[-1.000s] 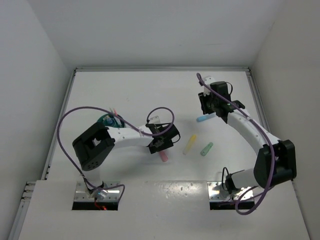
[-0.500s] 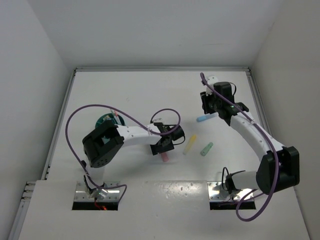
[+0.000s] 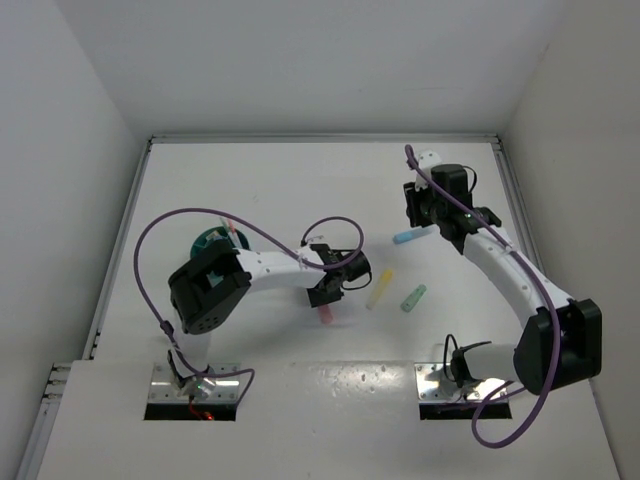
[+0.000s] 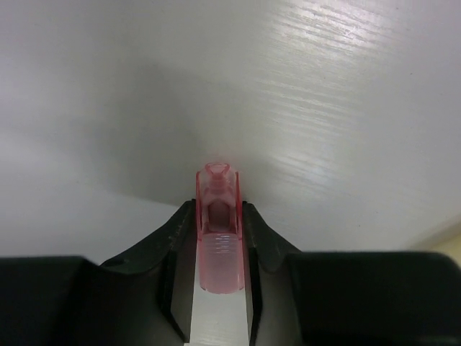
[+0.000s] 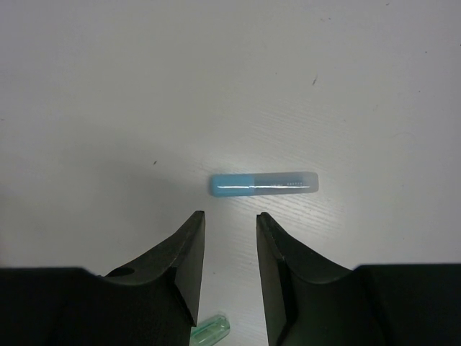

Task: Sort the stationery into containers
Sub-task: Grab a piece of stationery with the left arm, then place the stationery into the container

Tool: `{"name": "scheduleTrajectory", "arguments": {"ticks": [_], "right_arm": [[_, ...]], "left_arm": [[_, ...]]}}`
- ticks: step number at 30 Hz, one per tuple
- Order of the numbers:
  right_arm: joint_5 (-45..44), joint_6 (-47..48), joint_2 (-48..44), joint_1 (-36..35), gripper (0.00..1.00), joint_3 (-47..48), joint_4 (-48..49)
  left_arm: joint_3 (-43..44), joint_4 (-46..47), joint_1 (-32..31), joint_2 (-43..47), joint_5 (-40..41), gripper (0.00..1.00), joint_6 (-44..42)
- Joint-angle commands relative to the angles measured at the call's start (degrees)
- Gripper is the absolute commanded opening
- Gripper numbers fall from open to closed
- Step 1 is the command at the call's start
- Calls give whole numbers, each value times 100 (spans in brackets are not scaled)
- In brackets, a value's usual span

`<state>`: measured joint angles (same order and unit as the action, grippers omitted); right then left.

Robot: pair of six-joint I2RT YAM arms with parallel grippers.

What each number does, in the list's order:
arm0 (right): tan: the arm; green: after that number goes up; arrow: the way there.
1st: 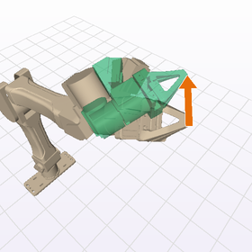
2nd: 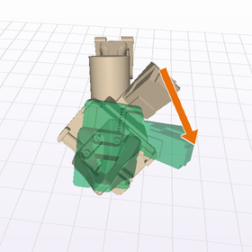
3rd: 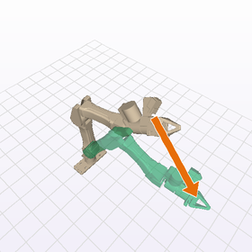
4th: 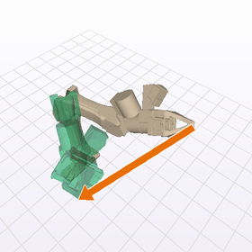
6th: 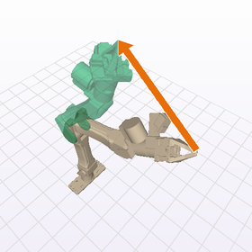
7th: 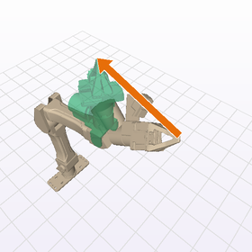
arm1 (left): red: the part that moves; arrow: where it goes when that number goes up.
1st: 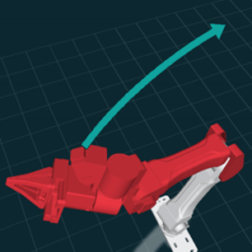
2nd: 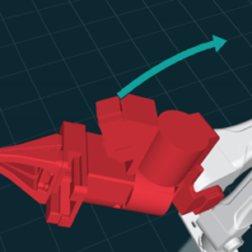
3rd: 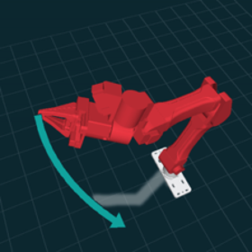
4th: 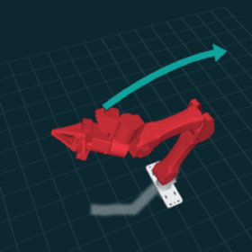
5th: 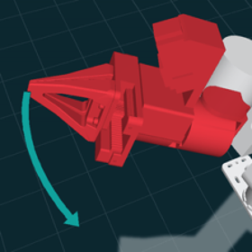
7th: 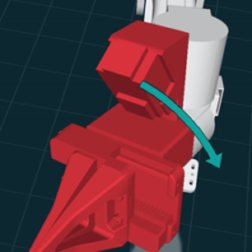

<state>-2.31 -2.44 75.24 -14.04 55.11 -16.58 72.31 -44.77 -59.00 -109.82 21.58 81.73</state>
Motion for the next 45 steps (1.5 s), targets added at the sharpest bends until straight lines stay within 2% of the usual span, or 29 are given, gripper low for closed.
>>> {"name": "scheduleTrajectory", "arguments": {"ticks": [1, 5, 6, 8, 11, 14, 15, 16, 17, 19, 21, 22, 24, 27, 31, 37, 45], "right_arm": [[64, -81, -194, 68, 35, -53, 190], [116, -81, -247, 68, 35, -53, 243], [116, -81, -247, 68, 35, -53, 243], [169, -81, -247, 68, 35, -53, 243], [169, -81, -247, 68, 35, -53, 243], [222, -81, -195, 68, 35, -105, 243], [222, -81, -194, 68, 35, -106, 243], [222, -81, -194, 68, 35, -106, 243], [222, -81, -194, 68, 35, -106, 243], [222, -81, -194, 121, 35, -106, 243], [222, -81, -194, 121, 35, -106, 243], [274, -81, -194, 121, 35, -106, 243], [275, -81, -194, 121, 35, -106, 243], [327, -81, -194, 121, 35, -106, 243], [327, -81, -194, 121, 35, -106, 243], [327, -81, -247, 174, 35, -159, 295], [327, -81, -247, 174, 35, -159, 296]], "left_arm": [[133, -347, -94, 644, 512, 15, 123], [345, -1170, -94, 1733, 1811, 10, 131], [345, -1426, -94, 1988, 2528, 8, 298], [284, -2232, 160, 2700, 3095, 6, 893], [-164, -2650, 924, 3536, 3615, 5, 1090], [-551, -2581, 1758, 4002, 3941, 5, 1090], [-691, -2432, 2152, 4247, 4037, 4, 716], [-762, -2300, 2156, 4363, 4125, 4, 547], [-841, -1986, 2539, 4468, 4187, 2, 389], [-1182, -1449, 2893, 4801, 4310, 2, -357], [-1429, -869, 3385, 5004, 4310, 0, -902], [-1674, -257, 3526, 5084, 4128, 0, -1505], [-1887, 378, 3859, 5216, 4021, 0, -1896], [-2115, 731, 4272, 4998, 3837, 0, -2327], [-2169, 987, 4511, 4497, 3511, 0, -2381], [-2116, 1234, 4512, 4013, 3264, 0, -2381], [-2230, 1234, 4459, 3854, 3142, 1, -2329]]}}
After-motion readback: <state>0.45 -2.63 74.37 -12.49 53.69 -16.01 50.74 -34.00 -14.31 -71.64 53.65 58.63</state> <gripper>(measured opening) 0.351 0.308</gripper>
